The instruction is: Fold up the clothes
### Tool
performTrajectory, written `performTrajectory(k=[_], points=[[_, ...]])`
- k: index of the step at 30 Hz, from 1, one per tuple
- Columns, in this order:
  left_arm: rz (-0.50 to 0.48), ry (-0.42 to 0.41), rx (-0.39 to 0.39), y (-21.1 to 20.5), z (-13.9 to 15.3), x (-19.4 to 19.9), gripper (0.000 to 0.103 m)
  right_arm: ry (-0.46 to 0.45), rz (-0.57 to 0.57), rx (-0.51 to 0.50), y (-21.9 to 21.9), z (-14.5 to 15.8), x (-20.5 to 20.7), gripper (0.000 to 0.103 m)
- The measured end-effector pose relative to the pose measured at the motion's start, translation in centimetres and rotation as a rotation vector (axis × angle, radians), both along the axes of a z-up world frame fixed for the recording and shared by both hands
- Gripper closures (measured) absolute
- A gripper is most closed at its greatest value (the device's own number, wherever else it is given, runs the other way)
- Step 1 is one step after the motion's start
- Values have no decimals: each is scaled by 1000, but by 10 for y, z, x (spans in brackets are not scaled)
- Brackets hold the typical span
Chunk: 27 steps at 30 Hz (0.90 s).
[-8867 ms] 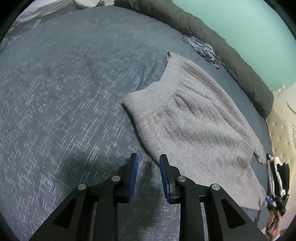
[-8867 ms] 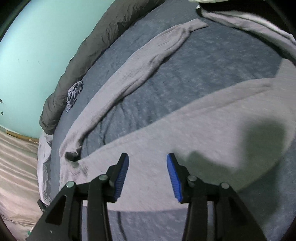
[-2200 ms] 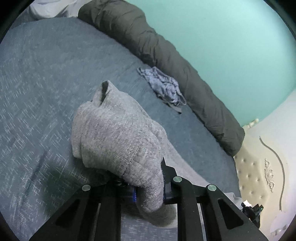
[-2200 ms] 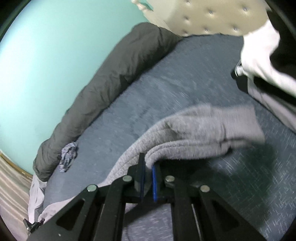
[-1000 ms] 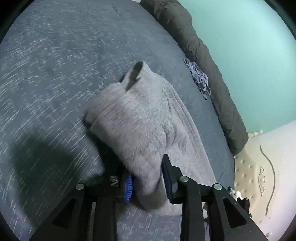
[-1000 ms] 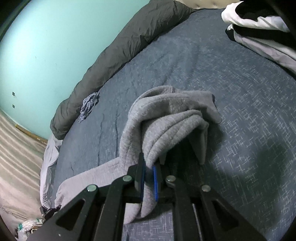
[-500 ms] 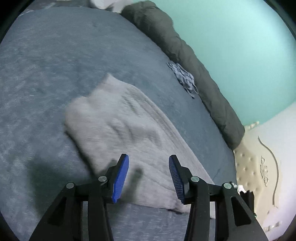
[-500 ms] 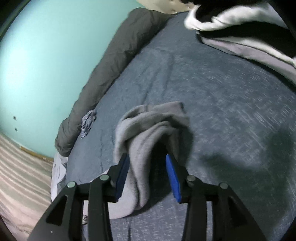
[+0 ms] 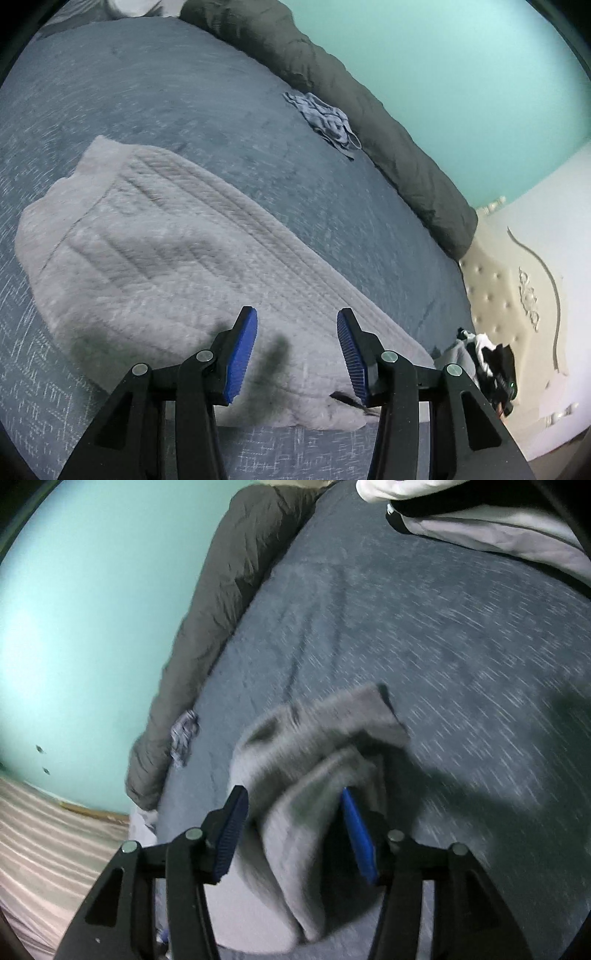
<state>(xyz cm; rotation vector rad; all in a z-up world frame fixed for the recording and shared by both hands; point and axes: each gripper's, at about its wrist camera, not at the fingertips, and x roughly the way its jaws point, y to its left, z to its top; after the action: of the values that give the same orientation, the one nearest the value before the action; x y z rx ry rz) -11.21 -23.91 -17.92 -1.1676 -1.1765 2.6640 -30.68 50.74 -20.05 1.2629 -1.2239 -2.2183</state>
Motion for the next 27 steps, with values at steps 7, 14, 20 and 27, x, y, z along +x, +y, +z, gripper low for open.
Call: performTrajectory(k=[7, 14, 20, 27], points=[[-17, -1, 6, 7, 1, -4, 54, -104, 48, -39, -13, -23, -22, 44], [-33, -14, 2, 10, -5, -7, 54, -169, 6, -65, -3, -39, -26, 39], [-51, -24, -6, 16, -7, -6, 54, -181, 6, -47, -4, -49, -40, 39], [-65, -27, -15, 22, -5, -9, 54, -56, 34, 62, -18, -30, -38, 88]])
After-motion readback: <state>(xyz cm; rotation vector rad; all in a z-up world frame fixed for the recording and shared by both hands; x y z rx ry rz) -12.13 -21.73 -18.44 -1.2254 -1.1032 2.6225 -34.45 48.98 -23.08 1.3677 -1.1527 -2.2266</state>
